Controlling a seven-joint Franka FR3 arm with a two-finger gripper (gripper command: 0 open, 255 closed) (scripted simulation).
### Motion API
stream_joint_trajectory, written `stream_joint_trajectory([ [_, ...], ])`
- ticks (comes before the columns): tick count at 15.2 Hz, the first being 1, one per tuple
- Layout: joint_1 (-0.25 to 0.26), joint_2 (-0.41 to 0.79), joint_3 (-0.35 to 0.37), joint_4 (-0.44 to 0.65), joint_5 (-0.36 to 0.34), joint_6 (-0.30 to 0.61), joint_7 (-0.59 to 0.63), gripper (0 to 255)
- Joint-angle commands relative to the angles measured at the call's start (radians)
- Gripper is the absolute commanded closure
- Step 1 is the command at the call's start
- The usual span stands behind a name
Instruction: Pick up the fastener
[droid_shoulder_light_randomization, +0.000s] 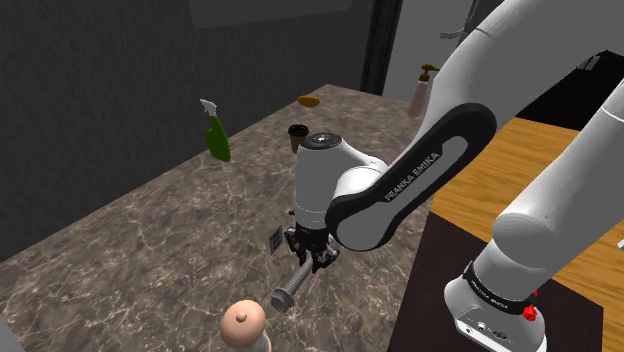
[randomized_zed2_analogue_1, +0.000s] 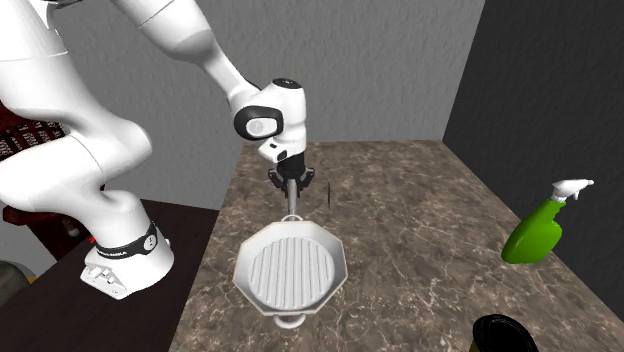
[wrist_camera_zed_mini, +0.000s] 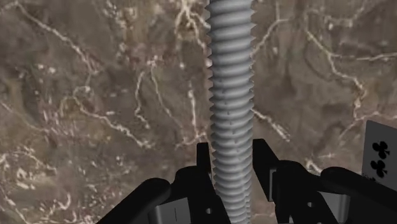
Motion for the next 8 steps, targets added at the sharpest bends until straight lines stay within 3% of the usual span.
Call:
stream_joint_trajectory([
  [1,0.008,-0.045,-0.003,0.007,0.063,-0.038,-0.045,255],
  [8,0.060,-0.184,-0.054,0.034,0.195,-0.174,-0.138,255],
])
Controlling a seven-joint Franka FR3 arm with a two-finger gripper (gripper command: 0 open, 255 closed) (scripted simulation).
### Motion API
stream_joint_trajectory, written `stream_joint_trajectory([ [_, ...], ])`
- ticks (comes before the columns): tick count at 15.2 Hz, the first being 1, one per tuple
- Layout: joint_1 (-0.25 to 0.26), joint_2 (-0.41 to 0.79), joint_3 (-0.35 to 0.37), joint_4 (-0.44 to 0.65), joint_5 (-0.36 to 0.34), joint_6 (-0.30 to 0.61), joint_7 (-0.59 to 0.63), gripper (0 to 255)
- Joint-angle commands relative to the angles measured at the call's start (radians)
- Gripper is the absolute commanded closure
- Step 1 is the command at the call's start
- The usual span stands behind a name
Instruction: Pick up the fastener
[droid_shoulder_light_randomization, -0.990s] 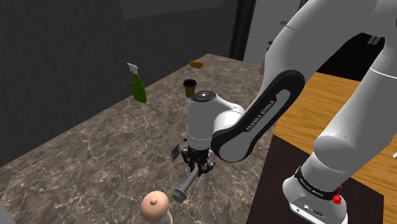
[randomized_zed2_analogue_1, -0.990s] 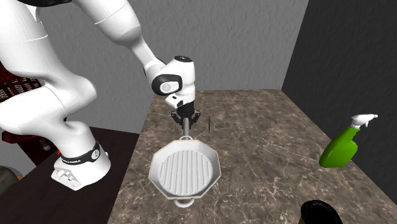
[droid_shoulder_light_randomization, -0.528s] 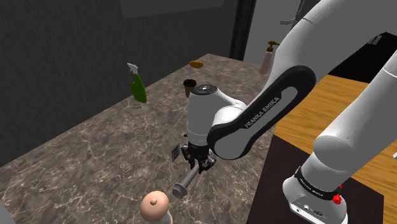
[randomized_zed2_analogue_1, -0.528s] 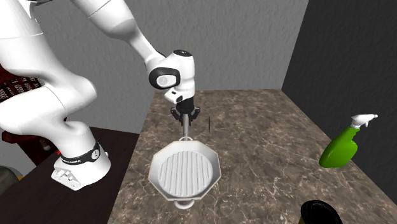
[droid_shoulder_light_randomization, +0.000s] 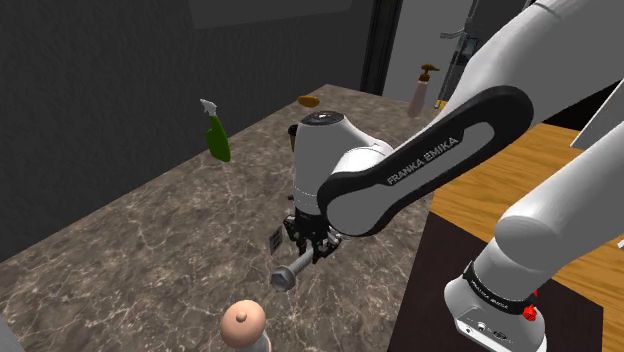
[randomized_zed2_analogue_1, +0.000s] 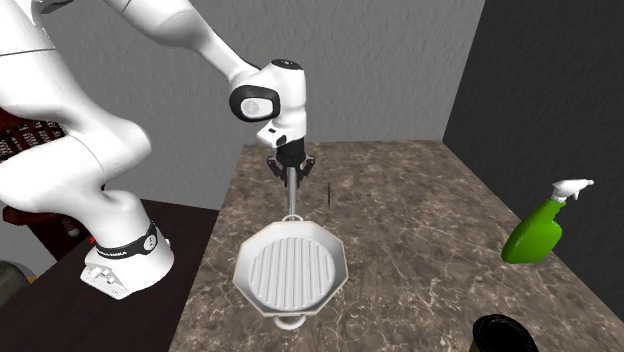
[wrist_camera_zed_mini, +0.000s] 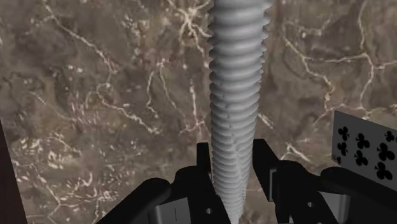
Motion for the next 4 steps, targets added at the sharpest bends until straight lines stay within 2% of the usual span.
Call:
stream_joint_trajectory([
  [1,0.015,-0.038,-0.019,0.007,0.029,-0.040,-0.023,255],
  [4,0.022,-0.057,-0.030,0.013,0.039,-0.062,-0.030,255],
])
